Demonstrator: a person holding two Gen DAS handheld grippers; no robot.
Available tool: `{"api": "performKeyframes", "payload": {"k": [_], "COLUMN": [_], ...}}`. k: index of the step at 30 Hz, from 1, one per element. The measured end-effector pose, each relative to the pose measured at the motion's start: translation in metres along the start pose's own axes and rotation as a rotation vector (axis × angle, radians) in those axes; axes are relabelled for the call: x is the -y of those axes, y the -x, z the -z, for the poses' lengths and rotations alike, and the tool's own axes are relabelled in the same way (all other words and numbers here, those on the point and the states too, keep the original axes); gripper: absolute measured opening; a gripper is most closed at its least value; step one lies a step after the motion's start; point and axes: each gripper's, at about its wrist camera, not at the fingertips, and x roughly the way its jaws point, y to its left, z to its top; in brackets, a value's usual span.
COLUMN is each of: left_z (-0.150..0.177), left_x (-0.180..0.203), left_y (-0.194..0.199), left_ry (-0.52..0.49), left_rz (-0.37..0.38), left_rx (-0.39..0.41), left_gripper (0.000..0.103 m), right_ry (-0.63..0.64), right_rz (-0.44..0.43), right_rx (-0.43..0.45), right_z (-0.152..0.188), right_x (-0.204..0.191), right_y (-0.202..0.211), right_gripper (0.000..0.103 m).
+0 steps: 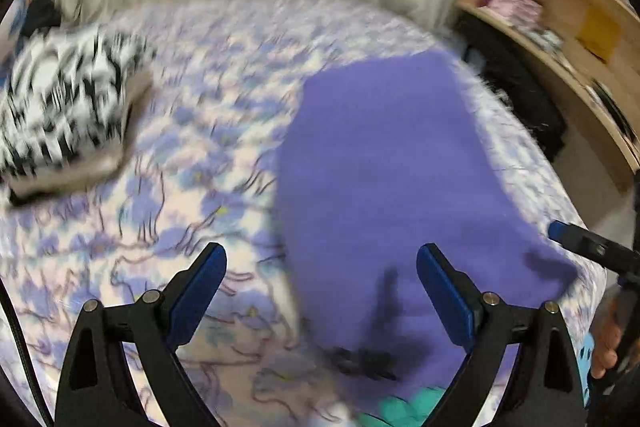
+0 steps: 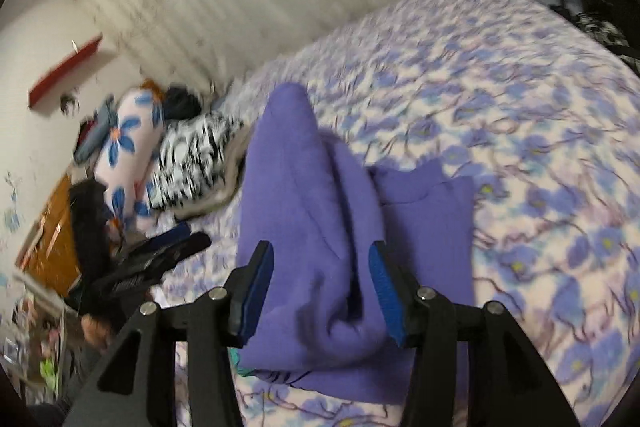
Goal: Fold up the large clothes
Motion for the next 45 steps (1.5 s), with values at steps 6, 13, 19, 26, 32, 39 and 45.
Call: {"api": "performKeyframes", "payload": {"k": [6, 13, 19, 26, 32, 39, 45], "left_z": [-0.014, -0.032, -0.042, -0.032, -0.024, -0.023, -0.022], "left_x": [-0.029, -0.022, 0.047, 0.127, 0.148, 0.140, 0.142], "left_y": [-0.056, -0.084, -0.082, -0.092, -0.110, -0.109, -0.110], "left_ry": [0.083, 0.079, -0.083, -0.296, -0.362, -0.333, -0.339], "left_rz": [0.130, 0.206, 0.177, -0.050, -0.156, -0.134, -0.139], "left_rx": [-0.076, -0.121, -0.125, -0.089, -0.059, -0.042, -0.038], "left_gripper": [0.088, 0.088, 0.081, 0.083, 0.093, 0.093, 0.094], "right_ry": [0.007, 0.005, -0.046, -0.277, -0.408, -0.273, -0.297], "right_rz": [-0.059, -0.100, -0.077, -0.031, -0.091, 0.005, 0.002], "right_rx": [-0.150, -0.184, -0.033, -0.063, -0.069, -0.063, -0.008], "right_z": [-0.026, -0.026, -0.001, 0.042, 0.061, 0.022, -0.039], "right_x": [0.013, 0.028, 0.046, 0.109, 0.136, 0.113, 0.134], "right_y": [-0.057, -0.082, -0.021, -0.026, -0.049, -0.030, -0.046], "right_gripper": [0.050, 0.016, 0.015, 0.015, 0.014, 0.040, 0.061]}}
